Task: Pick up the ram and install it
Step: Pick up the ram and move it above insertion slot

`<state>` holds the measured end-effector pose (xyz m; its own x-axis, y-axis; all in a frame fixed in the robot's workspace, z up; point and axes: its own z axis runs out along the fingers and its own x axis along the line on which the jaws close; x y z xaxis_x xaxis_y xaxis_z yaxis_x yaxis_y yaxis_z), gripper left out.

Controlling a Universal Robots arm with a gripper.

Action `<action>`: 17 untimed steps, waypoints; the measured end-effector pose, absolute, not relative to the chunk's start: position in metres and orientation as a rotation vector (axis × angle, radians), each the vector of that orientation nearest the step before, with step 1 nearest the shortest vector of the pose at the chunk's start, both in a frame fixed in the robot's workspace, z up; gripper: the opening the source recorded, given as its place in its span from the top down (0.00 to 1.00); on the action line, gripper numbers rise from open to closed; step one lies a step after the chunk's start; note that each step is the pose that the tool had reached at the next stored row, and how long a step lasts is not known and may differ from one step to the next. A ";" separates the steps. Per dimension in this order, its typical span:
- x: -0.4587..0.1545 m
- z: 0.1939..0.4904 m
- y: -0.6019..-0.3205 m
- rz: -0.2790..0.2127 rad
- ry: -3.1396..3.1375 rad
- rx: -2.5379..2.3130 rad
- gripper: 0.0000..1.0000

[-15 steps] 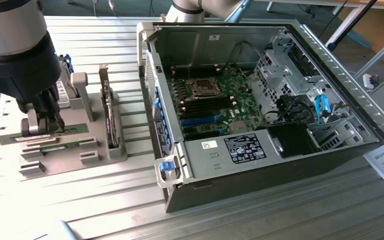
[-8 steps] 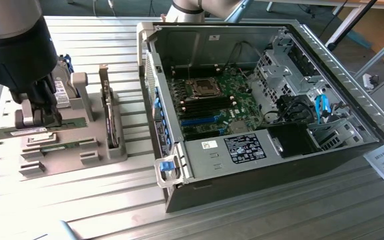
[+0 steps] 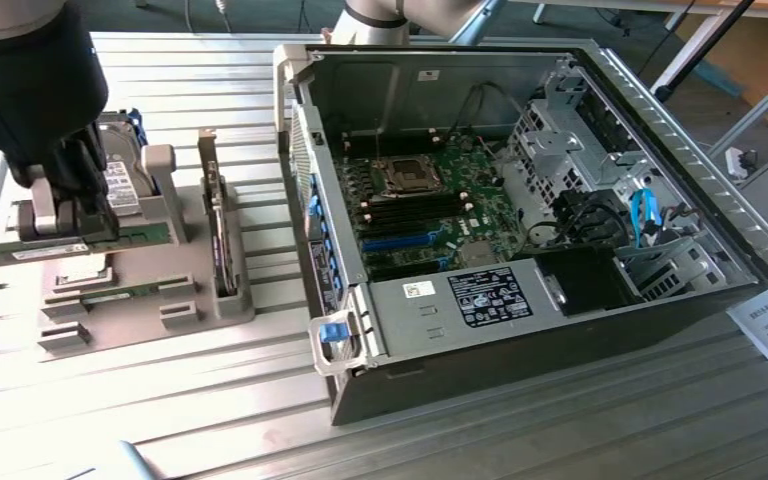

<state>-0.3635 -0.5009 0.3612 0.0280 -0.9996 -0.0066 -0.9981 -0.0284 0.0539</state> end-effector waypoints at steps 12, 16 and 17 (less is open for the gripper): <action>-0.361 0.383 -0.501 -0.066 -2.166 2.228 0.88; -0.359 0.394 -0.501 -0.066 -2.166 2.228 0.88; -0.359 0.395 -0.501 -0.066 -2.166 2.228 0.88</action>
<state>-0.3593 -0.5009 0.3948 0.0280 -0.9996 -0.0070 -0.9981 -0.0283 0.0538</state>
